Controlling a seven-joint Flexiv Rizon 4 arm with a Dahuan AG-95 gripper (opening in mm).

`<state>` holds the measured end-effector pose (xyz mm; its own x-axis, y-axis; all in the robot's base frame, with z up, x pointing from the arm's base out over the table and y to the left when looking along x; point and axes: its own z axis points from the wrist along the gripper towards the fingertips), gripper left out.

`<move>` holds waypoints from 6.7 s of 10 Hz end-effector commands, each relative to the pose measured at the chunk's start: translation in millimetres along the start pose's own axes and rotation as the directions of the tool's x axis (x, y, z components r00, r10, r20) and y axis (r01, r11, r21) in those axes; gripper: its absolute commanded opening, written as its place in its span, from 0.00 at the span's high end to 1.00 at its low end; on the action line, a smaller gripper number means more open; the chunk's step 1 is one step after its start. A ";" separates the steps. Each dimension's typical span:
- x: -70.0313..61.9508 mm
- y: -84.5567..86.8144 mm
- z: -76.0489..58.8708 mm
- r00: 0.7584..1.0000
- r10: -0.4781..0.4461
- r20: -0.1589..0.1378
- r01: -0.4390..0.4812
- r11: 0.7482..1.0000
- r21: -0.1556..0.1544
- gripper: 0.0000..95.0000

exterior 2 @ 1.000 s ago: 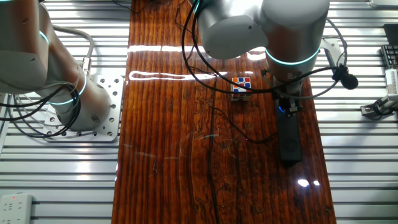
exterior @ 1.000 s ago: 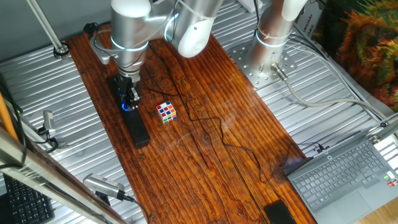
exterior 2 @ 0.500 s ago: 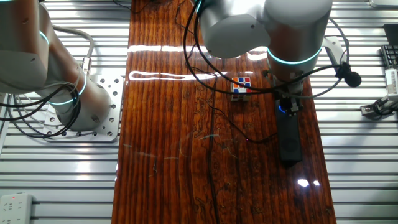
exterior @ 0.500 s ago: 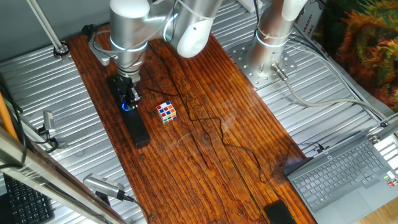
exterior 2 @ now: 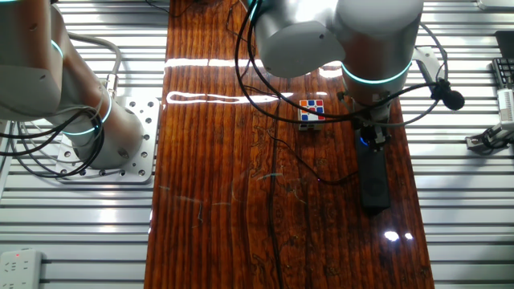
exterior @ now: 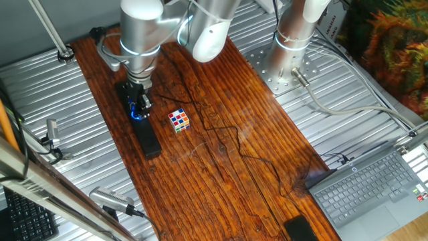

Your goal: Turn the knob to increase the volume of the speaker

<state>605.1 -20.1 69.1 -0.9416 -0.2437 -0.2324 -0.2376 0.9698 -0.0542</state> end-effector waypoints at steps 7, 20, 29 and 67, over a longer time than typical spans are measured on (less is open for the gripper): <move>0.5 -0.7 -0.1 0.968 -0.251 -0.025 0.252 0.967 0.035 0.80; 0.6 -1.4 1.2 0.980 -0.200 0.004 0.200 0.979 0.035 1.00; 0.5 -1.8 1.2 0.993 -0.115 0.007 0.115 0.992 0.041 1.00; -2.2 -3.5 1.2 1.000 -0.009 0.014 0.008 0.998 0.054 0.20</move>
<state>605.6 -22.4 72.1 -0.9377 -0.2510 -0.2401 -0.2336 0.9673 -0.0988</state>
